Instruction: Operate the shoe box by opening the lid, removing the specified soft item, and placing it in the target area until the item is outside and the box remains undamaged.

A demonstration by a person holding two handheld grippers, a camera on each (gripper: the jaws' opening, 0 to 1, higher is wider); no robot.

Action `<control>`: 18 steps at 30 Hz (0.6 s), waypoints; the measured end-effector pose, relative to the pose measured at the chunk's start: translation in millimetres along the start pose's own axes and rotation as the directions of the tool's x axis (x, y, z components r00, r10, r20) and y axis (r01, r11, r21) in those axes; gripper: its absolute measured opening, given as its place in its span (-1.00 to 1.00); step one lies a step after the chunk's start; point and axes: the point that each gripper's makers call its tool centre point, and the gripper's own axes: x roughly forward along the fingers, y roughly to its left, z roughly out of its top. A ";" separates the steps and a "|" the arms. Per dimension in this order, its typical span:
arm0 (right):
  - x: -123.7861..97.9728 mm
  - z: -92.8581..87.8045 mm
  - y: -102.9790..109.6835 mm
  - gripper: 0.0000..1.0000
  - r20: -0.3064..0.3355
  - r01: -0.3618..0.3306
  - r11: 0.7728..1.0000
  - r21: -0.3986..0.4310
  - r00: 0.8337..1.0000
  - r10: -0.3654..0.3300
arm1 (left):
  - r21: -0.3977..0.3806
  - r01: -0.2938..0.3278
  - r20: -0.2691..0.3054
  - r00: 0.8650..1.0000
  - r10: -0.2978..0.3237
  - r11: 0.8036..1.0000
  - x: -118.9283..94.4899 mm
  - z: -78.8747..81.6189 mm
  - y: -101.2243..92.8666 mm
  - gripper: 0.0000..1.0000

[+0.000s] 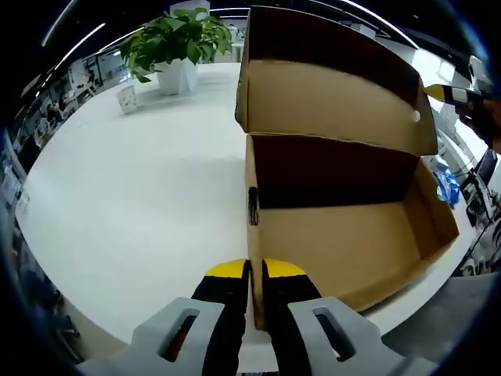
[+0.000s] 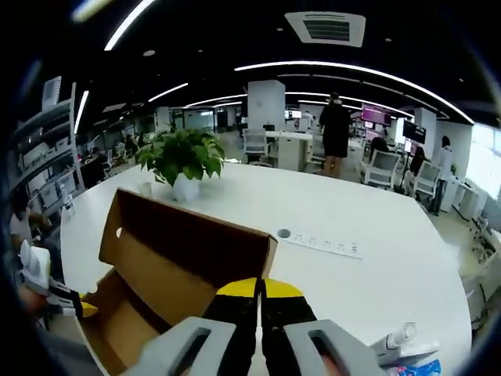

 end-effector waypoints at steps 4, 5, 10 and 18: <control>-14.3 -1.0 6.6 -1.00 0.022 0.007 1.000 -0.008 1.000 -0.007 | -0.005 0.002 0.002 1.000 -0.002 1.000 -0.4 -0.5 -0.4 -0.91; -16.7 -1.5 7.6 -1.00 0.027 0.008 1.000 -0.007 1.000 -0.008 | -0.006 0.002 0.002 1.000 -0.002 1.000 -0.5 -0.7 -0.5 -0.91; -30.6 -4.0 13.8 -1.00 0.047 0.012 1.000 -0.016 0.999 -0.012 | -0.009 0.003 0.003 1.000 -0.003 1.000 -1.2 -1.3 -1.0 -0.91; -49.4 -9.9 22.6 -1.00 0.073 0.022 1.000 -0.020 0.997 -0.020 | -0.016 0.006 0.005 1.000 -0.006 1.000 -1.1 -1.2 -0.6 -0.91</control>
